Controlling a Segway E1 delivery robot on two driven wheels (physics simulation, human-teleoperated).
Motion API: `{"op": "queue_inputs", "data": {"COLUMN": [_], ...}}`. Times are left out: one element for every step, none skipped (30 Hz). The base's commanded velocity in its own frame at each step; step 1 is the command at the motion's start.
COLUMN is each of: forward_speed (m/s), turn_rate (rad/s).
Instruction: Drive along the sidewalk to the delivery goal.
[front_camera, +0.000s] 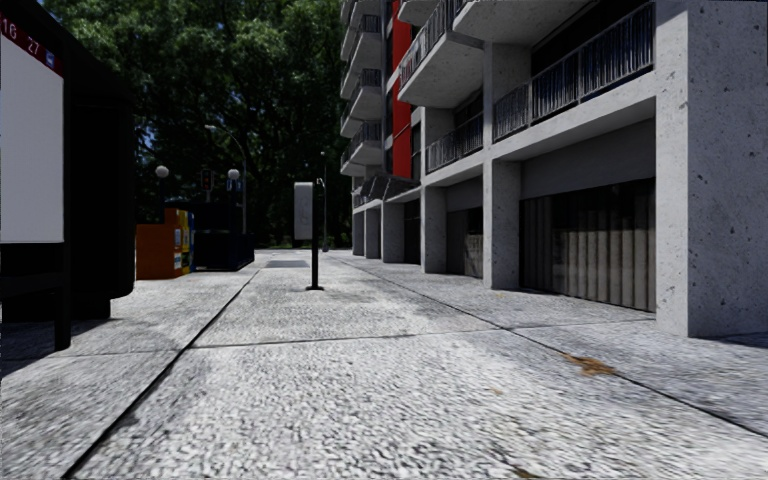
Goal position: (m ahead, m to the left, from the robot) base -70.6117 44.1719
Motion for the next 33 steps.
{"op": "queue_inputs", "data": {"forward_speed": [2.0, 2.0, 2.0, 2.0, 2.0, 2.0, 2.0, 2.0, 2.0, 2.0, 2.0, 2.0, 2.0, 2.0, 2.0, 2.0, 2.0, 2.0, 2.0, 2.0, 2.0, 2.0, 2.0, 2.0, 2.0, 2.0, 2.0, 2.0, 2.0, 2.0, 2.0, 2.0, 2.0], "turn_rate": [0.0, 0.0, 0.0, 0.0, 0.0, 0.0, 0.0, 0.0, 0.0, 0.0, 0.0, 0.0, 0.0, 0.0, 0.0, 0.0, 0.0, 0.0, 0.0, 0.0, 0.0, 0.0, 0.0, 0.0, 0.0, 0.0, 0.0, 0.0, 0.0, 0.0, 0.04, 0.14, 0.14]}}
